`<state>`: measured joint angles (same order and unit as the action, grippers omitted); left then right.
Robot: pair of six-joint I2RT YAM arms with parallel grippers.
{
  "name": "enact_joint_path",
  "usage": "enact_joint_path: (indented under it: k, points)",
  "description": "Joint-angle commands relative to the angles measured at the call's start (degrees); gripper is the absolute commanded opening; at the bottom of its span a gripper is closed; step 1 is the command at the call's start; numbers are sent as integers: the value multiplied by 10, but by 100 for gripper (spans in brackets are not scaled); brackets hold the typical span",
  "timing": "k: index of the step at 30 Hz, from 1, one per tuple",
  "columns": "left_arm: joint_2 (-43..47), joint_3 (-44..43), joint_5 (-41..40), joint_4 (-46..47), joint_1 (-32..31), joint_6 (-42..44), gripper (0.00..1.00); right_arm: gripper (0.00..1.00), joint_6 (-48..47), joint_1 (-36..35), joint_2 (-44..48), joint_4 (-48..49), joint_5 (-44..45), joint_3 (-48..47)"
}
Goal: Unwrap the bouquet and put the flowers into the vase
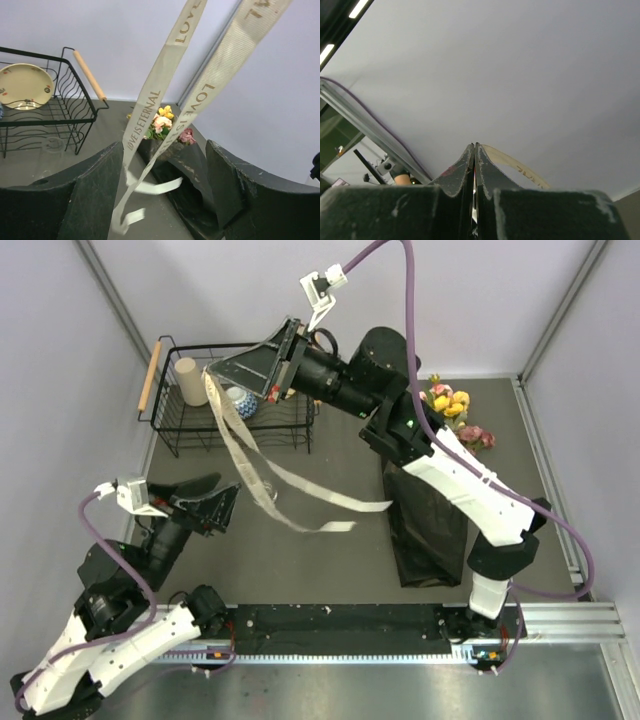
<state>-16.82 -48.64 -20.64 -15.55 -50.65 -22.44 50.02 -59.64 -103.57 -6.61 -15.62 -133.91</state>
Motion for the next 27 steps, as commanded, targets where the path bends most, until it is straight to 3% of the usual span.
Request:
enact_joint_path:
  k: [1, 16, 19, 27]
  points:
    - [18, 5, -41, -26, 1, 18, 72, 0, 5, -16, 7, 62, 19, 8]
    - [81, -33, -52, -47, 0, 25, 74, 0, 65, -60, -64, 133, 15, 0]
    - [86, -38, -56, -55, 1, 26, 74, 0, 56, -60, -27, 137, 26, 79]
    - [84, -41, -88, -52, 1, 34, 78, 0, -2, -68, 82, 172, 39, 404]
